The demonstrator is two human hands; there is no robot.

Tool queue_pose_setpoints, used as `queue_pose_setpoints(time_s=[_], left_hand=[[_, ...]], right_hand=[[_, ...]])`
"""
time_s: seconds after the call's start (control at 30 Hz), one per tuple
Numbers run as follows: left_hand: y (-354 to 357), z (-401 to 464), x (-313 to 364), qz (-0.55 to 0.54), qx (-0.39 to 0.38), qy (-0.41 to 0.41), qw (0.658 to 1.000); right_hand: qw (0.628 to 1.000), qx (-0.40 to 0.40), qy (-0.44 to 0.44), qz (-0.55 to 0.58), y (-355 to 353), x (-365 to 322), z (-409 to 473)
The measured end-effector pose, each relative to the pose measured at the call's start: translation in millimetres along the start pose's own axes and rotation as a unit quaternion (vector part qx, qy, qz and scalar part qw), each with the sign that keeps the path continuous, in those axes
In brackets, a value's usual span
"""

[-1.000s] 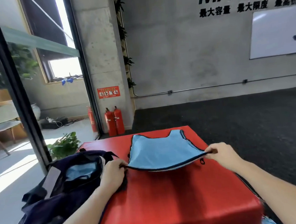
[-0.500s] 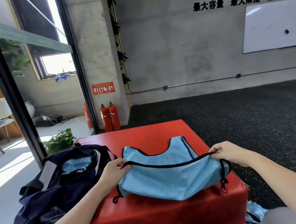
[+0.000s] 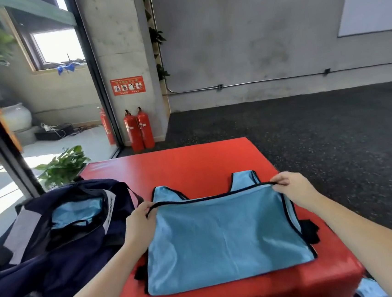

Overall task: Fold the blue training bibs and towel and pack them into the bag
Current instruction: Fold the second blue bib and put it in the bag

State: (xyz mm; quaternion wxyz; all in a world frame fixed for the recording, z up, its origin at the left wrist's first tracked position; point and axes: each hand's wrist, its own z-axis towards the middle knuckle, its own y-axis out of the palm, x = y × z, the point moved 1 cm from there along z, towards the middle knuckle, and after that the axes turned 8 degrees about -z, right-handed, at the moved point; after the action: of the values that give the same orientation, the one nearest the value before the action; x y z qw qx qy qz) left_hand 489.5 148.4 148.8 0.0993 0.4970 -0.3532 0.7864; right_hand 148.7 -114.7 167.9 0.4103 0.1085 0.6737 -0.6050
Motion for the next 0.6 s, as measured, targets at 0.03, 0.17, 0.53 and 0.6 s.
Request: queue_pose_setpoints(time_s=[0.03, 0.17, 0.53, 0.6], left_hand=[[7, 2, -11, 0.015, -0.012, -0.017, 1.0], [26, 4, -44, 0.073, -0.049, -0.037, 0.995], [28, -6, -40, 0.108, -0.061, -0.007, 0.992], [29, -11, -38, 0.102, -0.066, -0.007, 0.993]], right_hand=[[1.0, -0.003, 0.008, -0.01, 10, 4, 3], [0.996, -0.041, 0.024, -0.072, 43, 29, 4], [0.993, -0.035, 0.047, -0.101, 34, 42, -26], [0.993, -0.033, 0.05, -0.106, 30, 45, -34]])
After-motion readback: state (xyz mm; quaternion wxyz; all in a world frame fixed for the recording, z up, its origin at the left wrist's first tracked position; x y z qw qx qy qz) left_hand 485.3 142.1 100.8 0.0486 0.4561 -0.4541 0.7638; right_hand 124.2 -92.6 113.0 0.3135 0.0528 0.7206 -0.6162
